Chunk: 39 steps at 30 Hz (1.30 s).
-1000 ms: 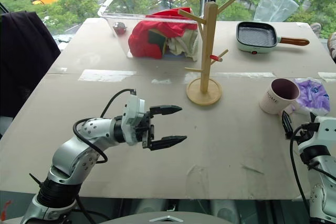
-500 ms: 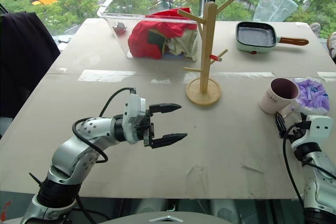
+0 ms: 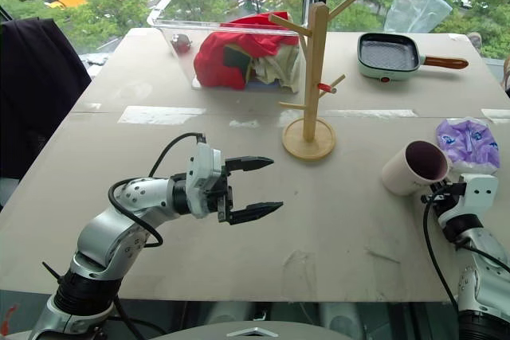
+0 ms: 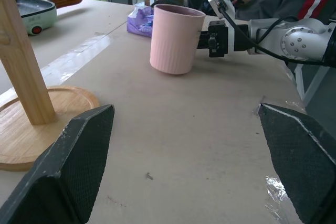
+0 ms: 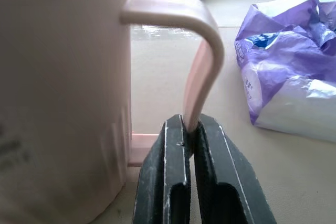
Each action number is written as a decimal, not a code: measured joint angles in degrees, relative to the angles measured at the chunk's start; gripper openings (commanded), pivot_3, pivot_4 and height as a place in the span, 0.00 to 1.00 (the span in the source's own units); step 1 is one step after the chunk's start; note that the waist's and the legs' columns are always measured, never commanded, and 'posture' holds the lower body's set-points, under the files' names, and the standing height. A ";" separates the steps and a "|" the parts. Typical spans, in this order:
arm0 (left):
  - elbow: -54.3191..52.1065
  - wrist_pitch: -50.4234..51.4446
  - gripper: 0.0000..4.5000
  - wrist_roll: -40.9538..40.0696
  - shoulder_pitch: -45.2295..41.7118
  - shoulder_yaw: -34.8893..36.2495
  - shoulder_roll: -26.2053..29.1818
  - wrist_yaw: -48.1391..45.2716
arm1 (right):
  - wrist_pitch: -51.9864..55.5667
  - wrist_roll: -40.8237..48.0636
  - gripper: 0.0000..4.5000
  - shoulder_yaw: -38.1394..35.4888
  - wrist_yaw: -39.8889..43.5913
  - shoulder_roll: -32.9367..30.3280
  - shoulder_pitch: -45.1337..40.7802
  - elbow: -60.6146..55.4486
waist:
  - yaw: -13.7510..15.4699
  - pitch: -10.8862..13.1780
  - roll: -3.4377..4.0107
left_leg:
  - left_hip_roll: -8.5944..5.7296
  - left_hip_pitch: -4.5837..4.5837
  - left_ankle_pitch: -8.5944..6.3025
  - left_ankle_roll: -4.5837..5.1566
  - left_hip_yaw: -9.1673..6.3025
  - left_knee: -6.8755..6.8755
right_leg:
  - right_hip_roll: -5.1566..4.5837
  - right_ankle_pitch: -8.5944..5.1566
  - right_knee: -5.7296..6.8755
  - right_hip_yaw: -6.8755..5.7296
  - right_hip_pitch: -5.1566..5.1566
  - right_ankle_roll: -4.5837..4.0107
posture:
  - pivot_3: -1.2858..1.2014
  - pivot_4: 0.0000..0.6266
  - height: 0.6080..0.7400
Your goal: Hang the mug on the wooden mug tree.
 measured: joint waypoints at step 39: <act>10.92 -25.10 1.00 -5.28 14.89 9.70 -17.81 0.52 | 56.94 4.75 0.00 23.71 5.09 -30.83 -37.74 -40.71 | 0.03 0.35 -0.18 | -0.04 -0.17 0.00 0.01 -0.11 0.09 | -0.17 0.01 -0.09 -0.21 -0.06 -0.01 | 0.52 0.24 1.00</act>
